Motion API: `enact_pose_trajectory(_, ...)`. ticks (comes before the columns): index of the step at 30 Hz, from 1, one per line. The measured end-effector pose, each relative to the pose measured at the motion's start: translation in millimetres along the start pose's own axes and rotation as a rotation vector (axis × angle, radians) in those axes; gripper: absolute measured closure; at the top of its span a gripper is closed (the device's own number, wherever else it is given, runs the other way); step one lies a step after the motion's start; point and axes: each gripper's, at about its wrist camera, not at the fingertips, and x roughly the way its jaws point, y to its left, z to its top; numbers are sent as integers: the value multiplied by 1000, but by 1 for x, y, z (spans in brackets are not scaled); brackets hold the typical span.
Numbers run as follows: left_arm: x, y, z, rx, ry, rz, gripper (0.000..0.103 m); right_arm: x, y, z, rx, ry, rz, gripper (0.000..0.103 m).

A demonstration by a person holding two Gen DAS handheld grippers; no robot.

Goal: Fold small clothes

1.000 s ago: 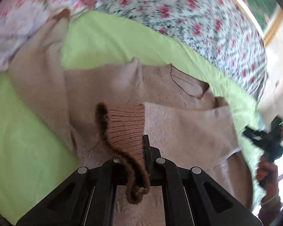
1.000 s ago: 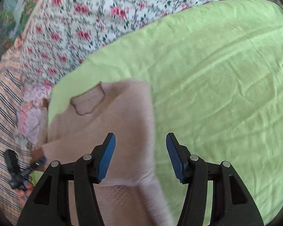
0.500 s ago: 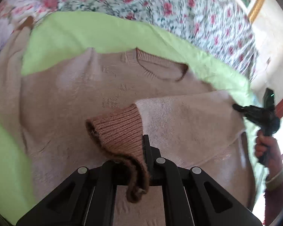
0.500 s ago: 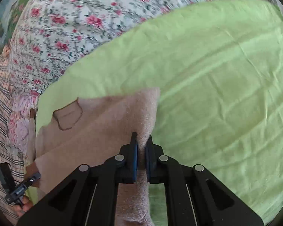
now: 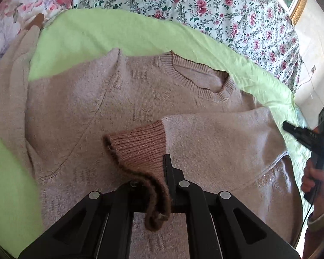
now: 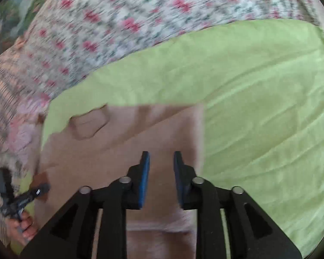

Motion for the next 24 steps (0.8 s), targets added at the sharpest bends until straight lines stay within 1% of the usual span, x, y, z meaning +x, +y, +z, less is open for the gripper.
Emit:
enact_pose_trajectory(1, 0, -2, 0, 7, 3, 2, 99, 15, 1, -7, -27, 59, -48, 67)
enact_pose_trajectory(2, 1, -2, 0, 11, 8, 10, 99, 24, -1, -10, -35, 89, -79, 67)
enact_pose_trajectory(3, 2, -1, -2, 9, 15, 14, 98, 26, -3, -12, -33, 86, -80, 67)
enact_pose_trajectory(5, 5, 5, -6, -2, 34, 23, 94, 14, -3, -11, -5, 74, -71, 67)
enact_pose_trajectory(6, 4, 9, -9, -7, 39, 29, 91, 7, -1, -11, 3, 69, -60, 65)
enact_pose_trajectory(8, -4, 18, -14, -24, 36, 16, 89, -10, 9, -14, -12, 36, -17, 51)
enact_pose_trajectory(10, -18, 24, -17, -34, 11, 34, 87, -24, 18, -22, -35, 23, 20, 45)
enact_pose_trajectory(13, -38, 37, -16, -51, -26, 68, 87, -34, 32, -37, -39, 39, 105, 45)
enact_pose_trajectory(14, -44, 43, -14, -60, -34, 83, 86, -33, 40, -40, -36, 42, 119, 45)
enact_pose_trajectory(15, -49, 49, -11, -68, -41, 101, 84, -32, 47, -41, -34, 39, 133, 45)
enact_pose_trajectory(17, -56, 64, 0, -84, -53, 137, 78, -36, 56, -51, -35, 35, 175, 45)
enact_pose_trajectory(18, -58, 69, 6, -90, -54, 154, 70, -37, 58, -55, -33, 39, 189, 45)
enact_pose_trajectory(19, -60, 76, 17, -95, -60, 187, 62, -36, 65, -57, -31, 44, 206, 45)
enact_pose_trajectory(20, -61, 81, 24, -94, -69, 202, 60, -34, 71, -59, -32, 49, 219, 45)
enact_pose_trajectory(22, -62, 92, 44, -91, -91, 249, 51, -32, 80, -64, -37, 65, 234, 45)
enact_pose_trajectory(24, -59, 102, 63, -99, -91, 272, 50, -30, 85, -66, -38, 77, 242, 45)
